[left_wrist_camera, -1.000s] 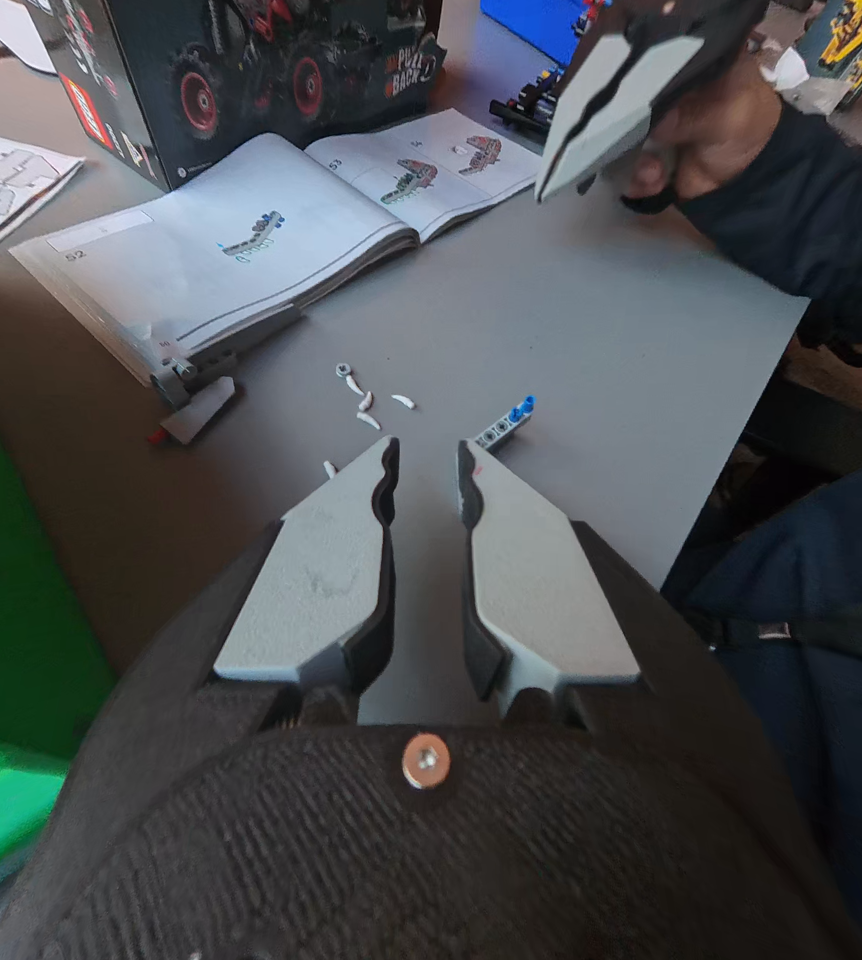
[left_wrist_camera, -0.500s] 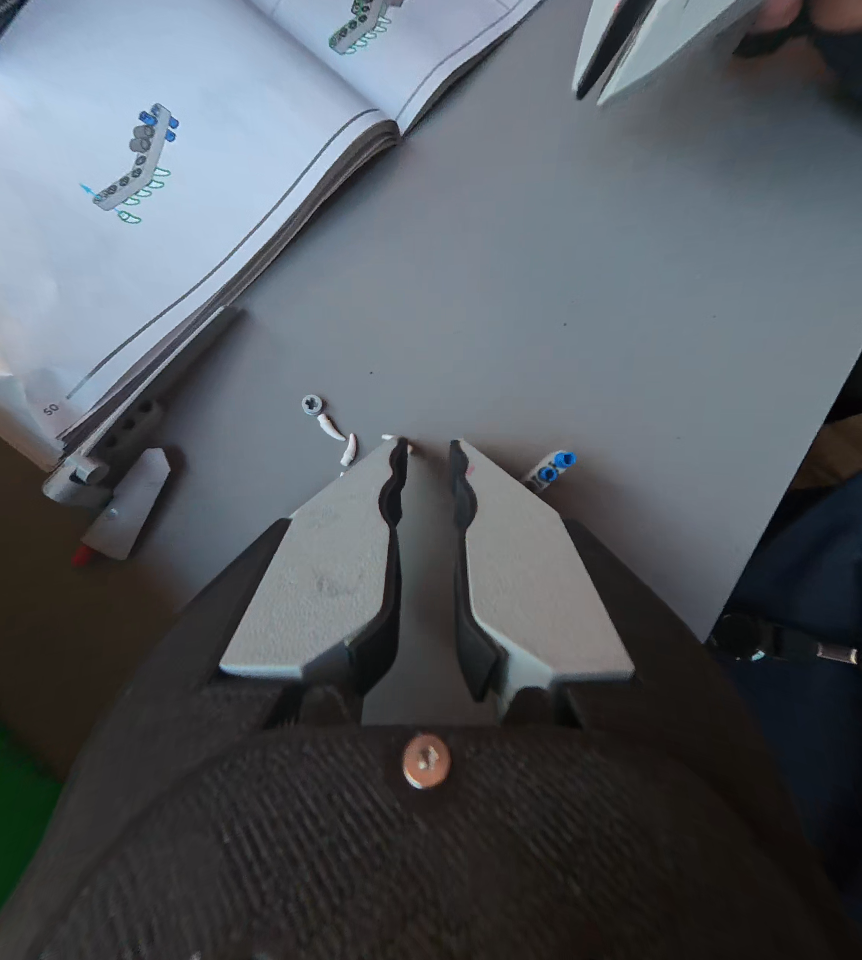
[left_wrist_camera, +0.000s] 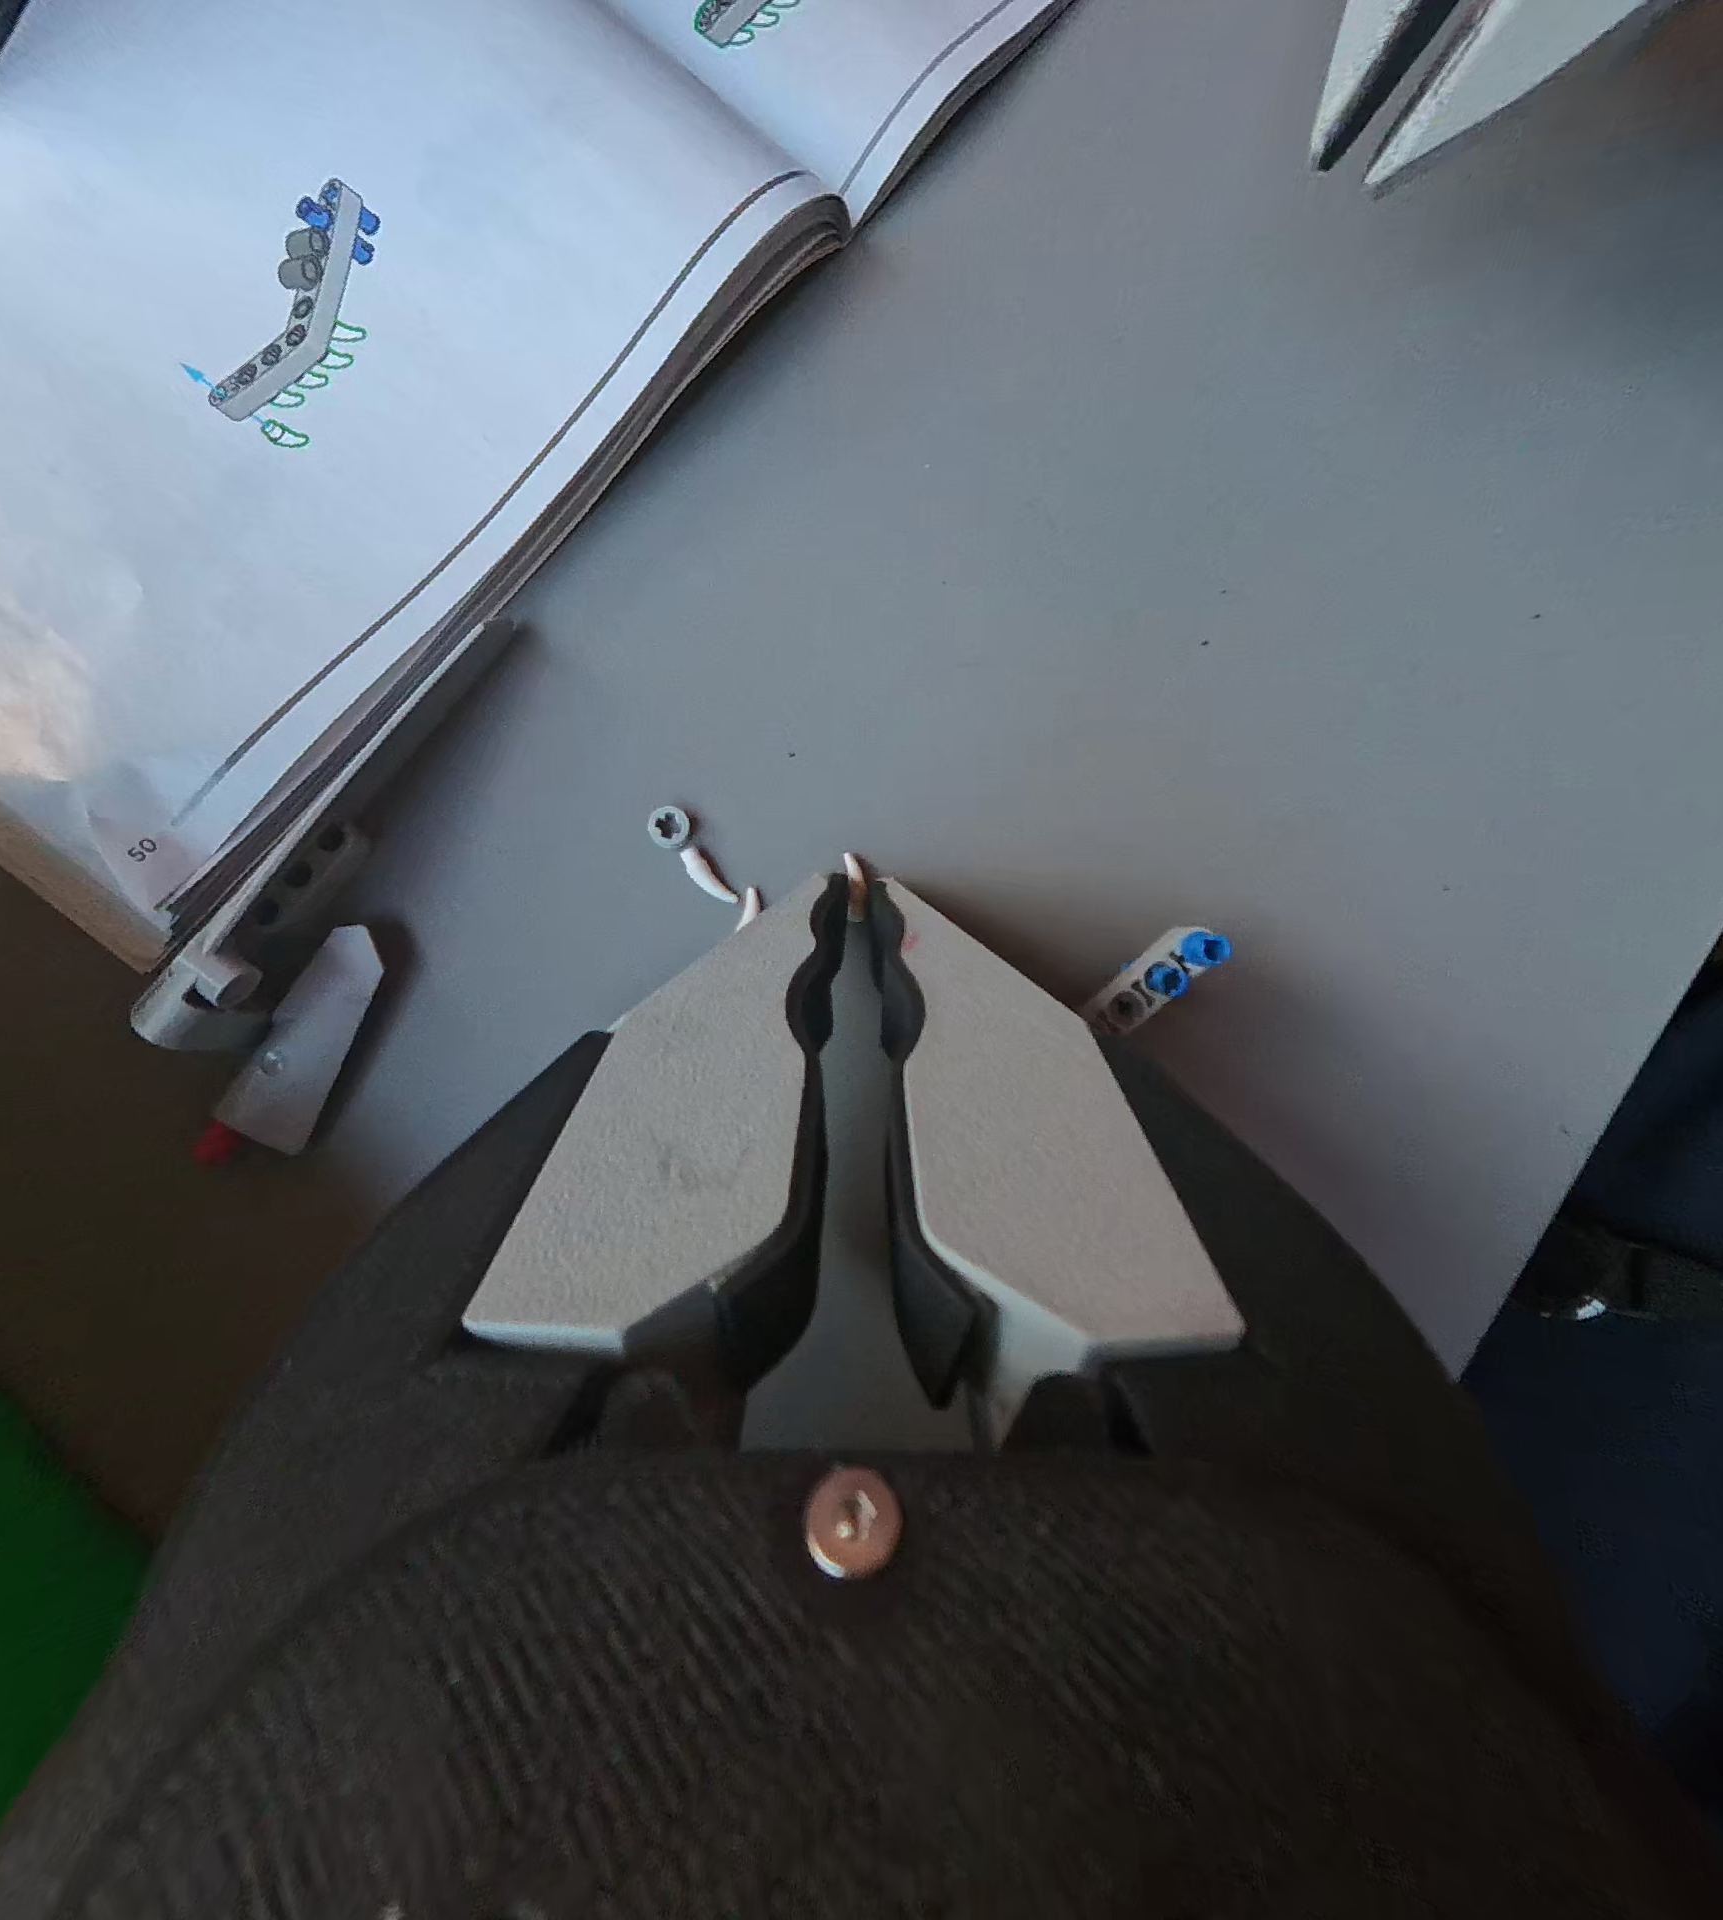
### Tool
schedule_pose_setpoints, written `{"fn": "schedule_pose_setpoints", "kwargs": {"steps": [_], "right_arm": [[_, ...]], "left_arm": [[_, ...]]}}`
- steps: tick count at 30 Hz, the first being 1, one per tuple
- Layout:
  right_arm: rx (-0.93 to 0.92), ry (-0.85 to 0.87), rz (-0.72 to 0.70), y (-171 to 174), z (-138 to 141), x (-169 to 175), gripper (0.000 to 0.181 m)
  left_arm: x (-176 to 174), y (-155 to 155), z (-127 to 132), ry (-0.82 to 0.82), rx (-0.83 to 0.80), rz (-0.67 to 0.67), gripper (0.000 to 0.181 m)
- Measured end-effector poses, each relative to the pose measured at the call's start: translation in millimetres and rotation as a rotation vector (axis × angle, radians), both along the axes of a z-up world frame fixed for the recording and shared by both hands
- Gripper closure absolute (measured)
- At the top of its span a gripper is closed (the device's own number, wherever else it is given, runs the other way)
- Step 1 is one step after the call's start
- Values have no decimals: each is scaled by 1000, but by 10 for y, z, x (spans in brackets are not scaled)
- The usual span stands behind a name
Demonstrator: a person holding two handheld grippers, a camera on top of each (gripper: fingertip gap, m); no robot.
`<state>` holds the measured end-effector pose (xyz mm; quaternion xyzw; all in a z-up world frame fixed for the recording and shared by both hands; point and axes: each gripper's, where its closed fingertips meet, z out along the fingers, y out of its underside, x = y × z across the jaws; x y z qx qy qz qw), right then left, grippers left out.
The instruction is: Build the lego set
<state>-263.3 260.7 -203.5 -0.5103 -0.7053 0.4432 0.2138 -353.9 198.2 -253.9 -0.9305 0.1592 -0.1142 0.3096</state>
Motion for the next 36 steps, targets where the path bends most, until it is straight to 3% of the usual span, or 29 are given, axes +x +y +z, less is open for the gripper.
{"fn": "schedule_pose_setpoints", "kwargs": {"steps": [11,17,22,25,31,36], "right_arm": [[-25,48,-26,98,133,33,180],[47,62,100,-170,71,36,175],[269,160,188,-411,59,35,174],[362,231,200,-494,98,38,175],[151,181,142,-383,156,27,169],[196,220,190,-466,200,75,167]], "left_arm": [[88,29,110,69,90,-100,181],[449,28,400,-242,101,-201,181],[682,-44,503,-423,34,-285,181],[703,-33,486,-367,60,-314,181],[782,-72,461,-151,196,-415,181],[805,-107,438,-253,121,-384,181]]}}
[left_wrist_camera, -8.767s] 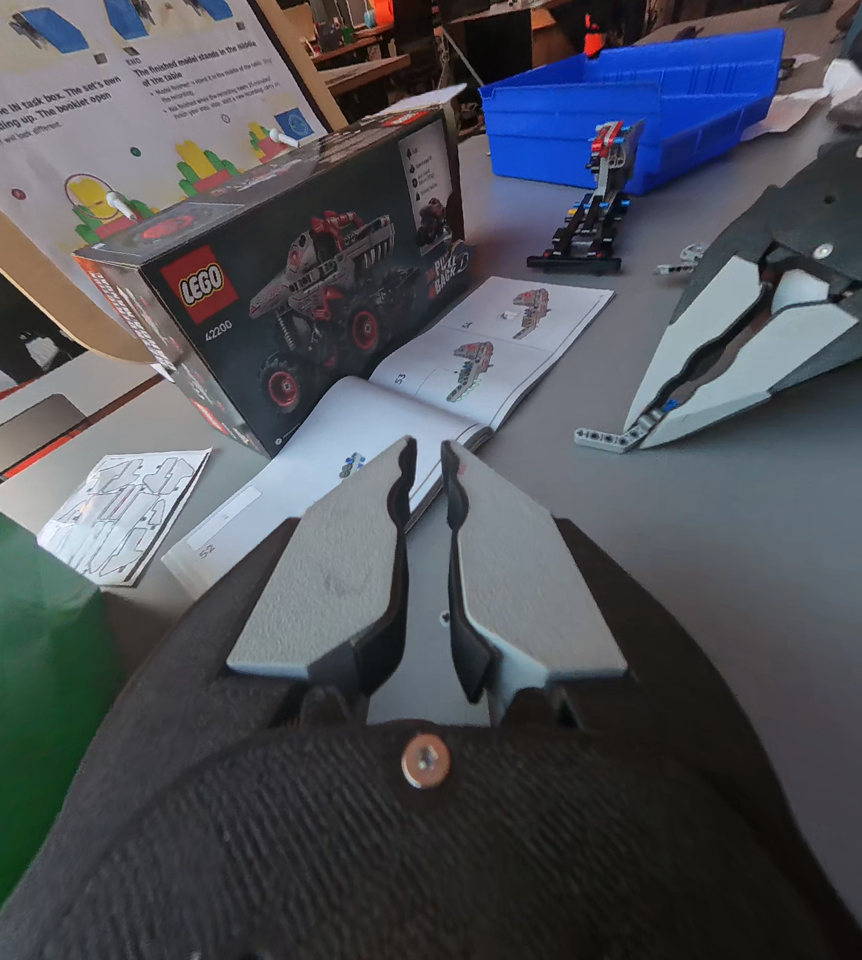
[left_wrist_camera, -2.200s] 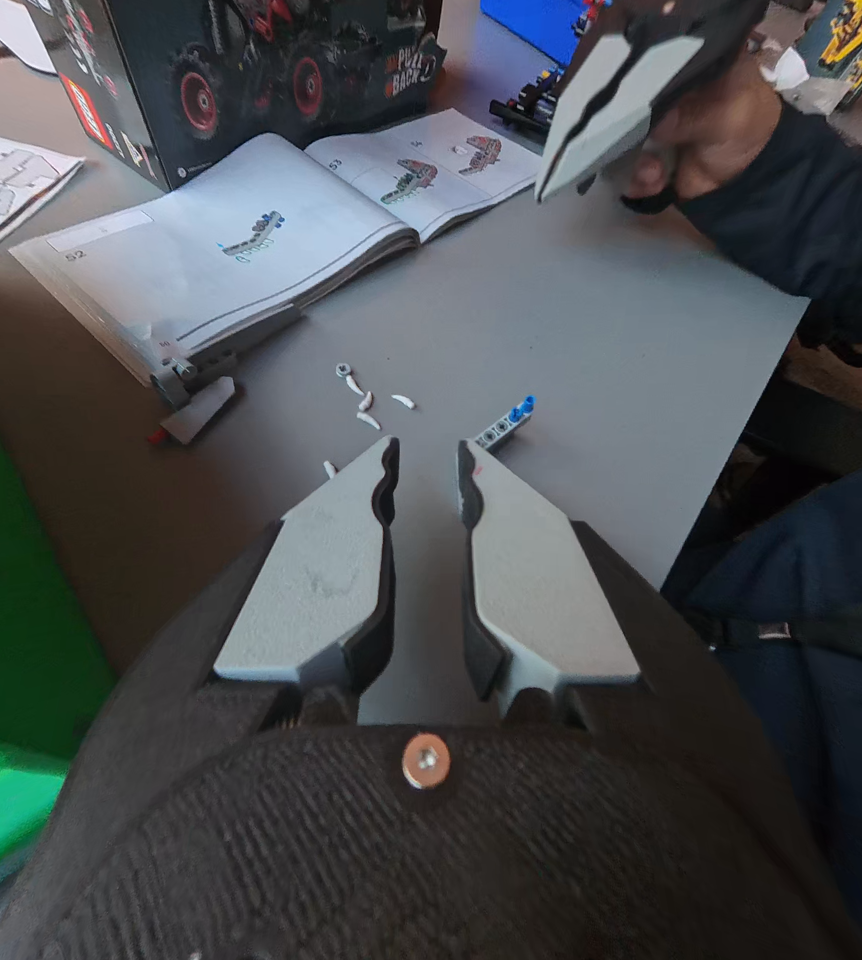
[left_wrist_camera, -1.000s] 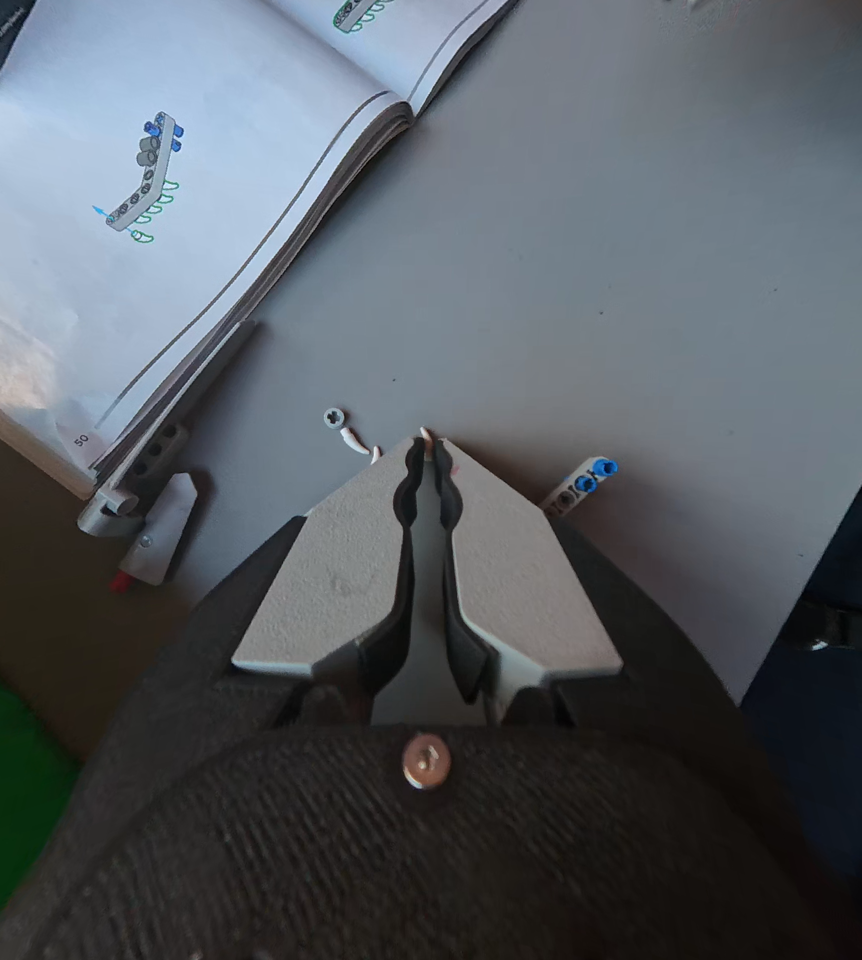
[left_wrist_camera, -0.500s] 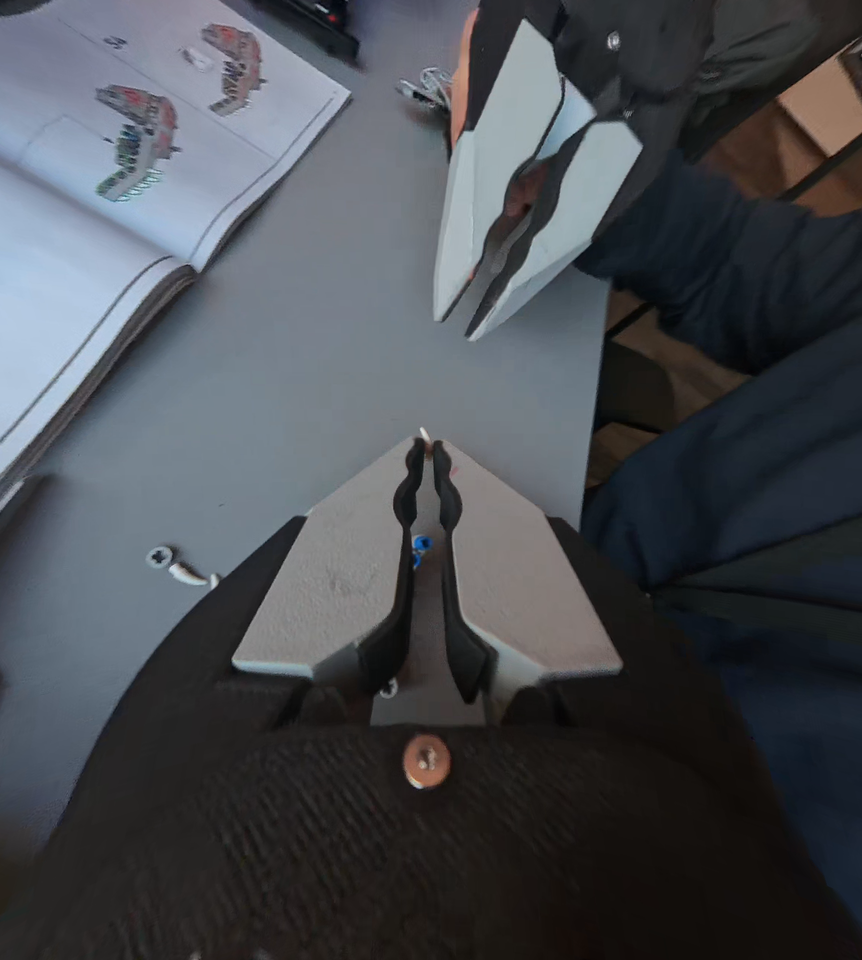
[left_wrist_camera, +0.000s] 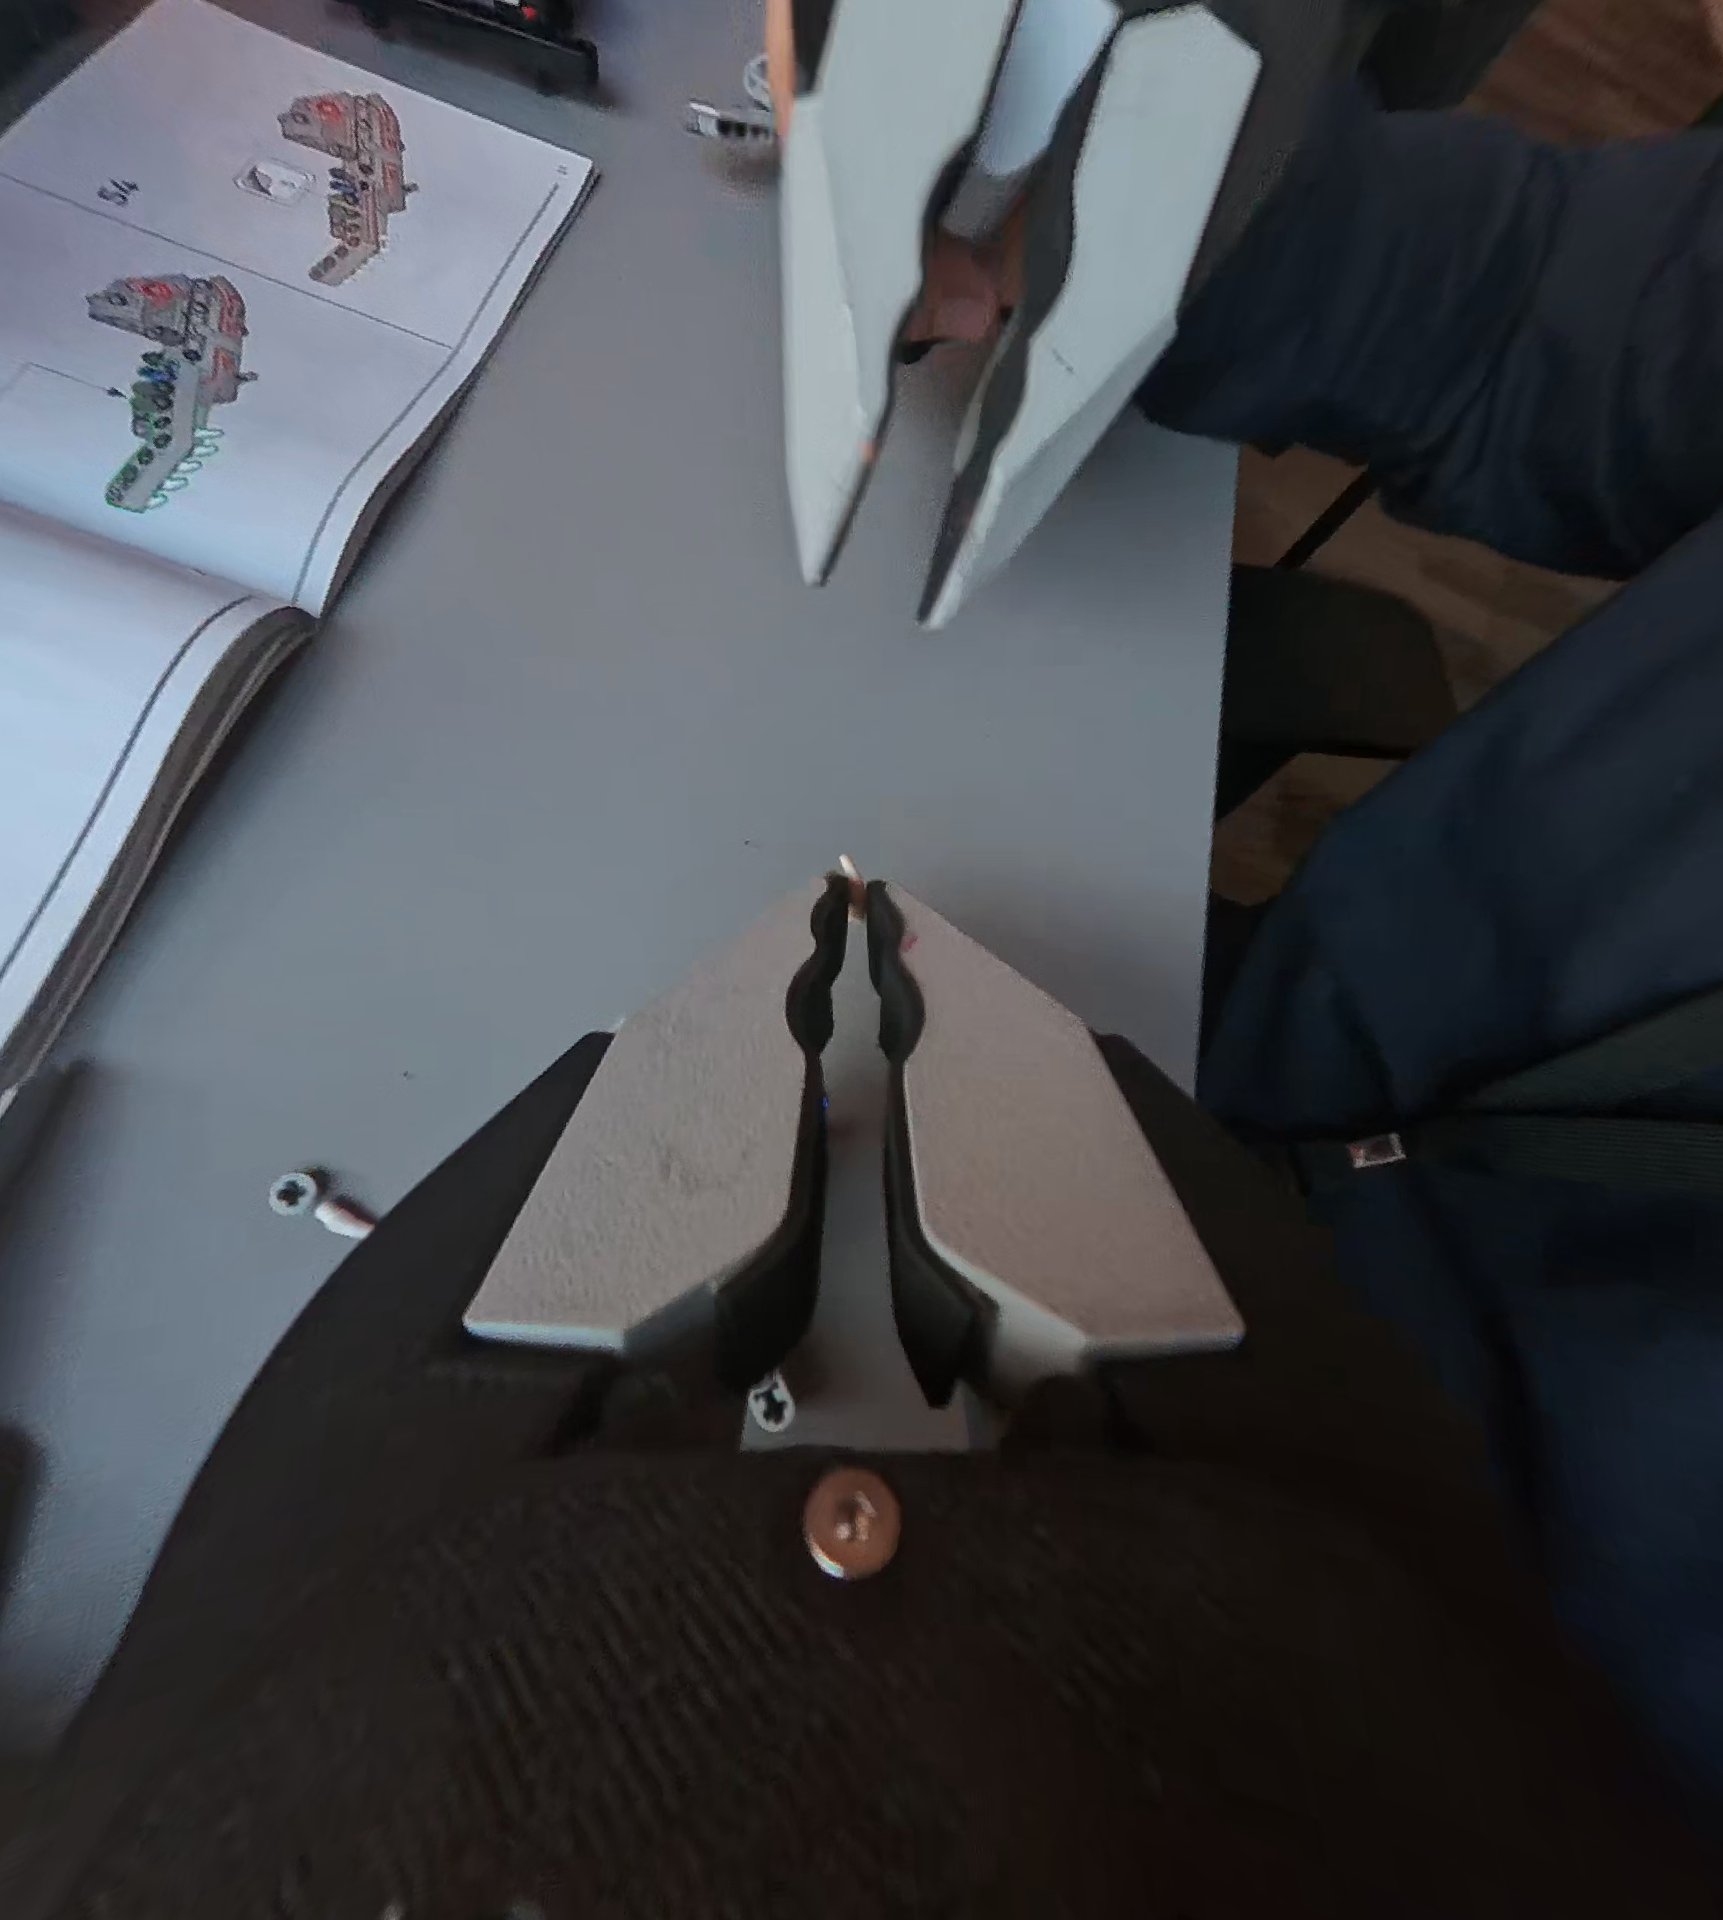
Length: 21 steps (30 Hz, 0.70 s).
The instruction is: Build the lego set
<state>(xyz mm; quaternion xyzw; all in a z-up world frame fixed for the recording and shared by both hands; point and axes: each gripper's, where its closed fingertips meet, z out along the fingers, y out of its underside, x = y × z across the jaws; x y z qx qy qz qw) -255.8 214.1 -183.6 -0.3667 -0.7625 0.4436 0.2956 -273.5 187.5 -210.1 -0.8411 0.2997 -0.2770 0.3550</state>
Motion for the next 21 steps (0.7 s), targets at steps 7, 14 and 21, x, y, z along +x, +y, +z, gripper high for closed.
{"fn": "schedule_pose_setpoints", "kwargs": {"steps": [7,14,21], "right_arm": [[188,43,56,-217,-116,-3,169],[181,109,101,-405,-12,-19,170],[312,181,142,-562,2,22,176]], "left_arm": [[50,-129,178,-316,-190,-52,181],[205,-278,221,-398,-256,-159,181],[297,-314,282,-468,-301,-210,181]]}}
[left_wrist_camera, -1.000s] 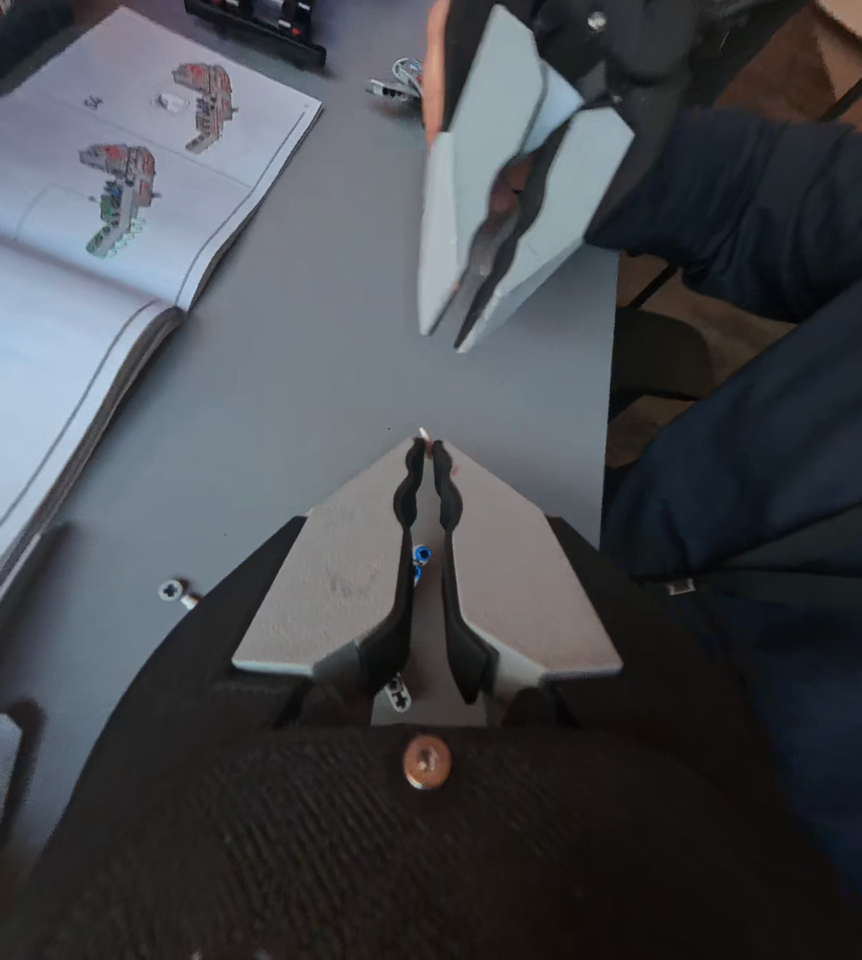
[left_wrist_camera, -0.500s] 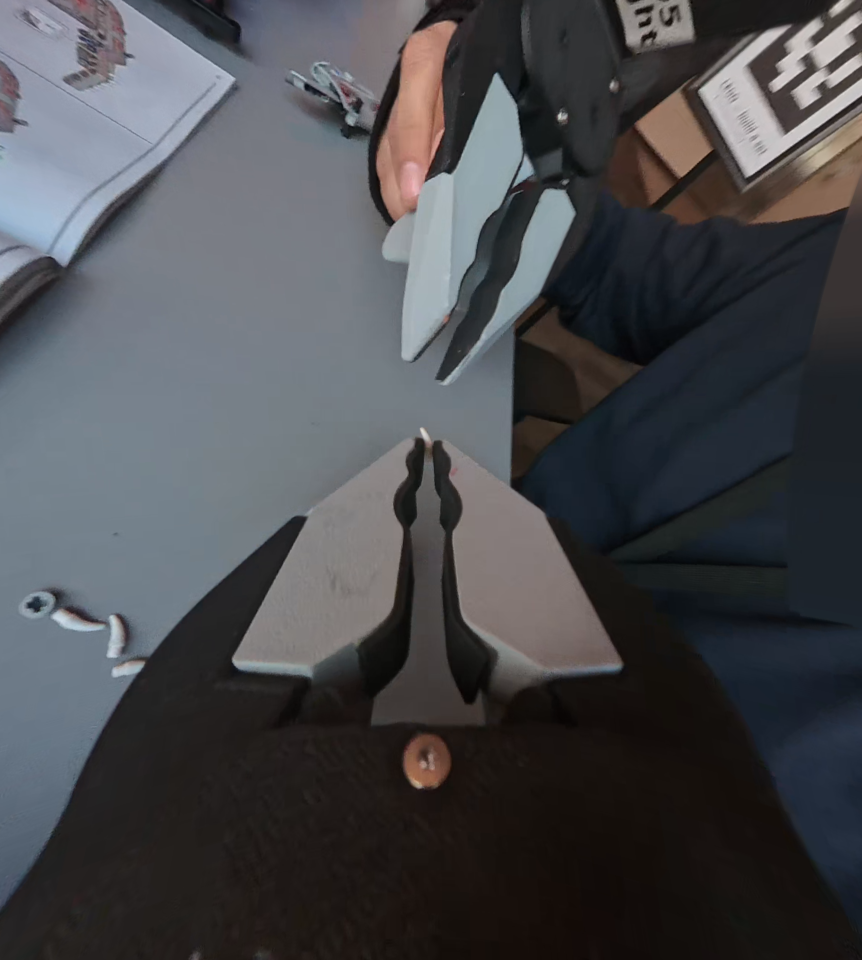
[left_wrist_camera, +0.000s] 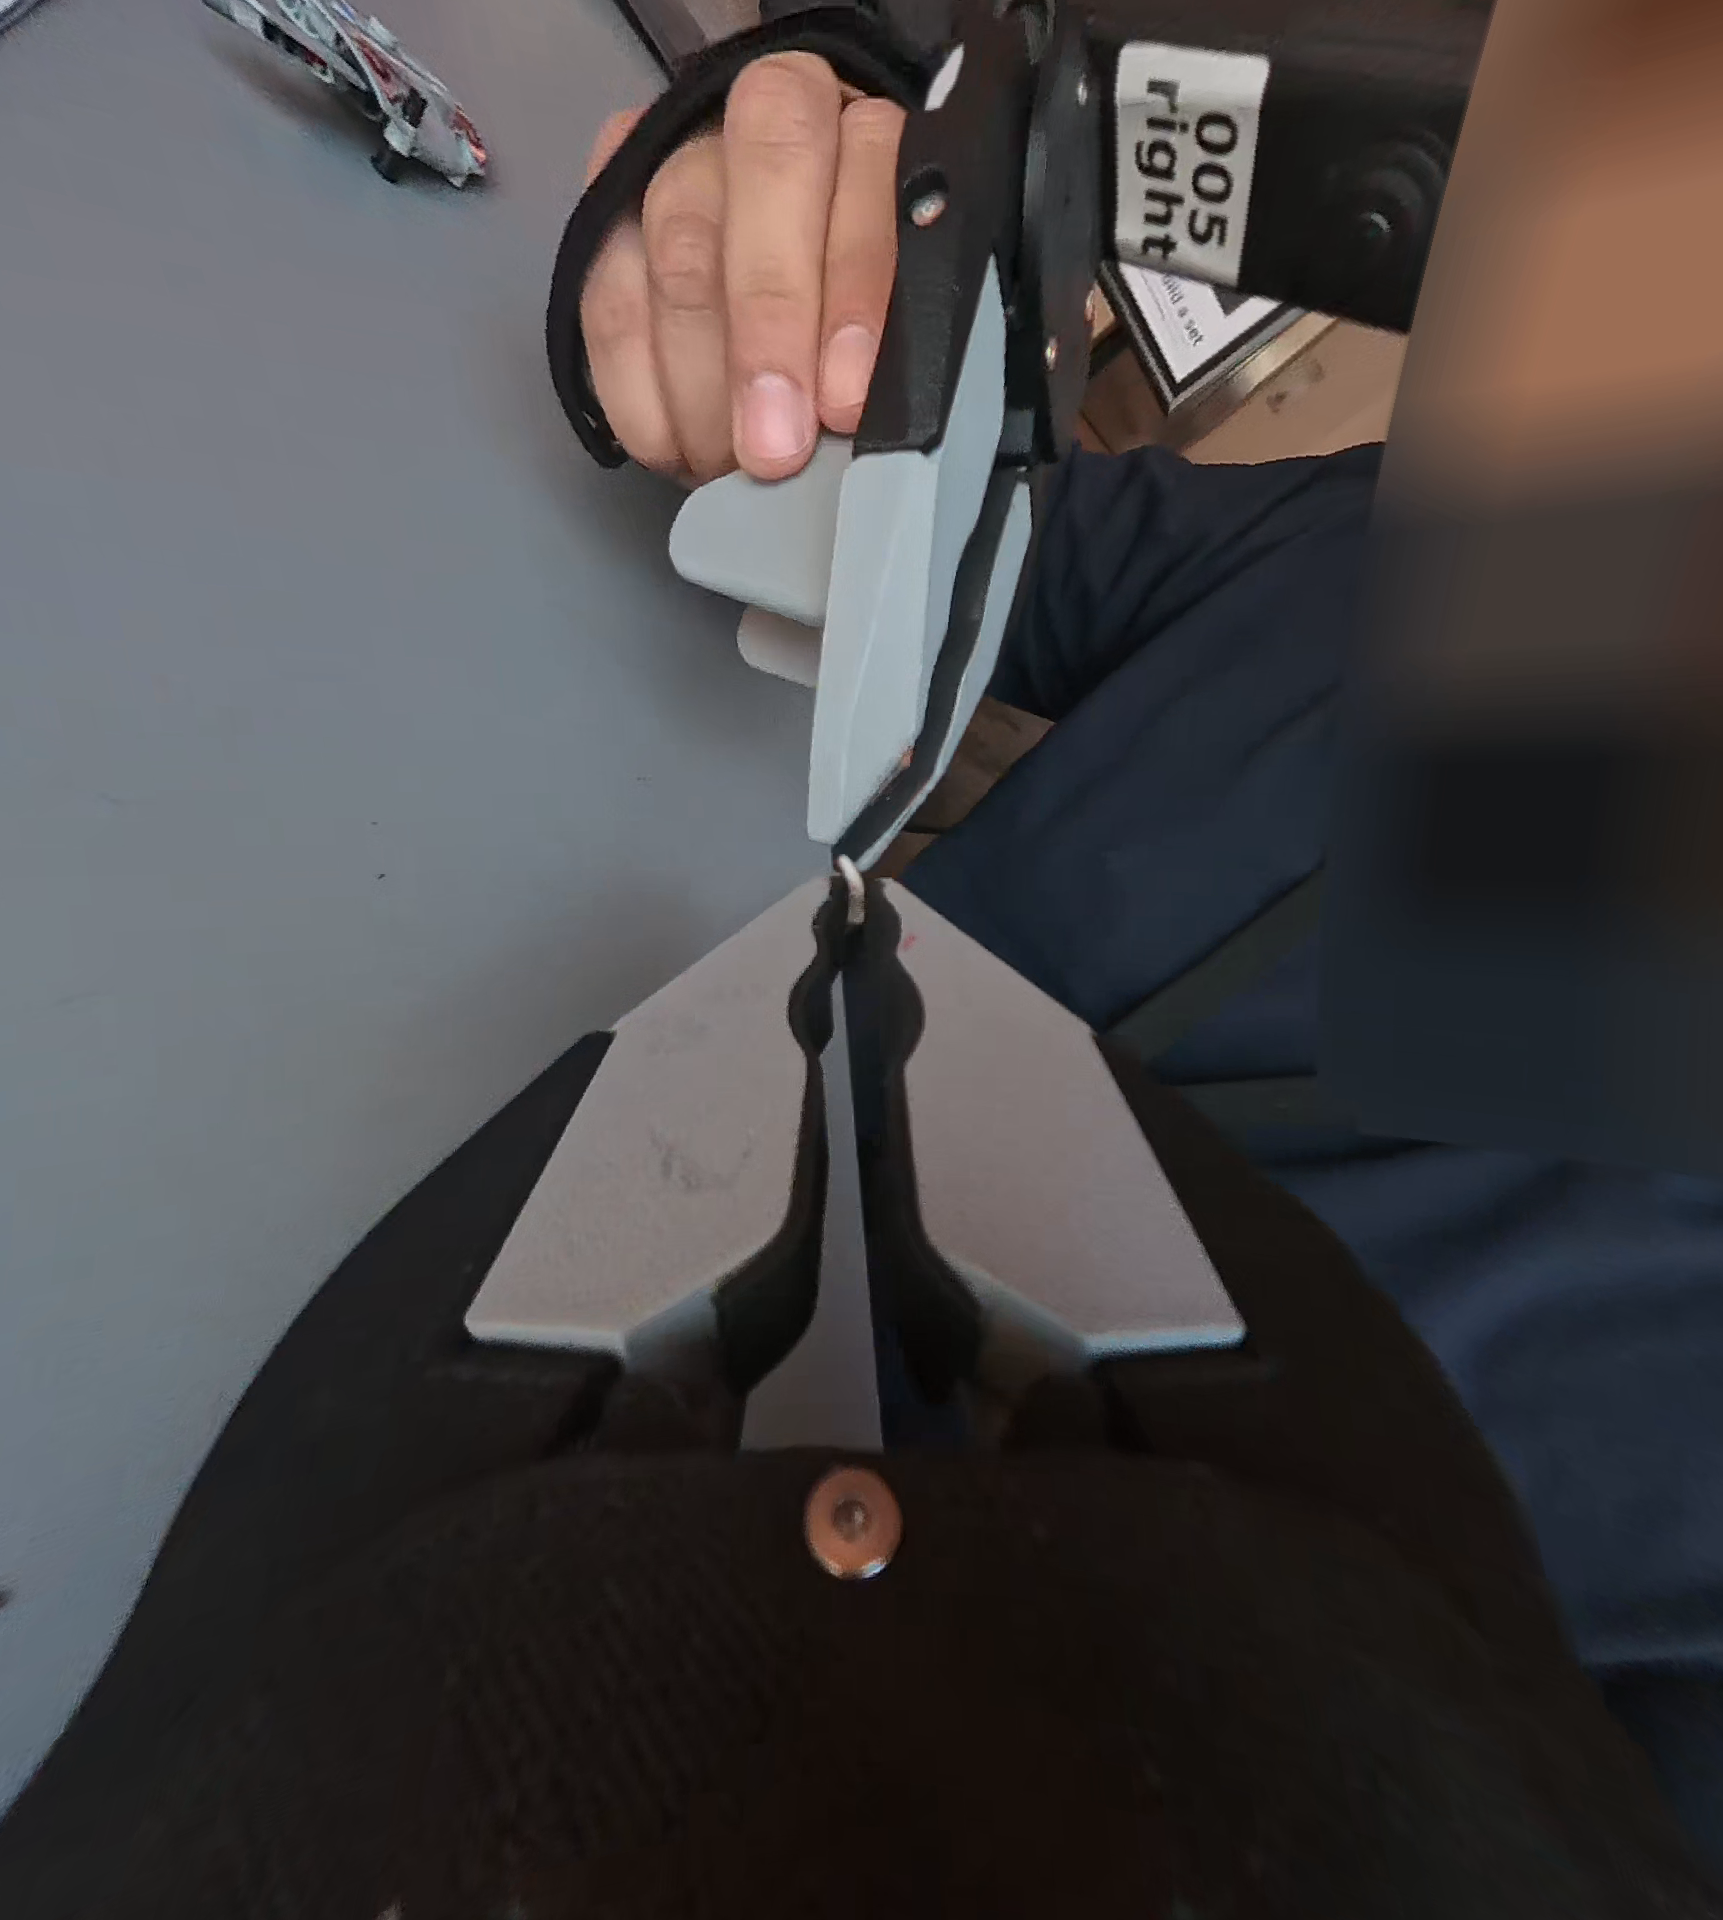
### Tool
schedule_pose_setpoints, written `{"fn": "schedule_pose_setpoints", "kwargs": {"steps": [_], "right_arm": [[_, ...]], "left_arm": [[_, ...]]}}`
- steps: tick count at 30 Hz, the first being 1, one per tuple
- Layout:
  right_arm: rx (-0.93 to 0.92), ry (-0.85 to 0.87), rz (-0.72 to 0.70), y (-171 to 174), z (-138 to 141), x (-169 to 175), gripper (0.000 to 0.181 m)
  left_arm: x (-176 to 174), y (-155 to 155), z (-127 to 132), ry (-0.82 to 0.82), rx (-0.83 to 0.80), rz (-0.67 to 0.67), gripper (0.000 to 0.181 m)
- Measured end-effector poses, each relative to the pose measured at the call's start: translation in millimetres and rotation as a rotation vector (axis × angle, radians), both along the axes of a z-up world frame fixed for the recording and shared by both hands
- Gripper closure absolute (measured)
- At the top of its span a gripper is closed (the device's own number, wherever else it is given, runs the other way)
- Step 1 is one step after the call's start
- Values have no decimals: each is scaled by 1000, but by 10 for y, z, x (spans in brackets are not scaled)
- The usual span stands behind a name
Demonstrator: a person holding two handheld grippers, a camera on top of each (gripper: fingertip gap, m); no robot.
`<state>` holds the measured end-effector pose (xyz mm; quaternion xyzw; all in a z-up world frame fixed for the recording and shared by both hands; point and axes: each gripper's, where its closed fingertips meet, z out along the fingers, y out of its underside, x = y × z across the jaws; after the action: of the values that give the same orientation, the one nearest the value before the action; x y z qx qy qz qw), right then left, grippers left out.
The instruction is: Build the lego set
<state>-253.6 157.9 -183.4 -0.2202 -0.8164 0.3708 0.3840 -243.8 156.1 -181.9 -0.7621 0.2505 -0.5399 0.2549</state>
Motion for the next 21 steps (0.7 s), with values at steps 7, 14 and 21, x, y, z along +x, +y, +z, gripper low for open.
{"fn": "schedule_pose_setpoints", "kwargs": {"steps": [7,14,21], "right_arm": [[58,57,-2,-50,51,17,181],[88,104,-17,-39,123,31,181],[82,174,-25,-42,253,48,181]], "left_arm": [[21,18,59,-68,-23,-1,181],[51,34,122,-119,-32,-4,181],[68,25,265,-256,-72,-27,181]]}}
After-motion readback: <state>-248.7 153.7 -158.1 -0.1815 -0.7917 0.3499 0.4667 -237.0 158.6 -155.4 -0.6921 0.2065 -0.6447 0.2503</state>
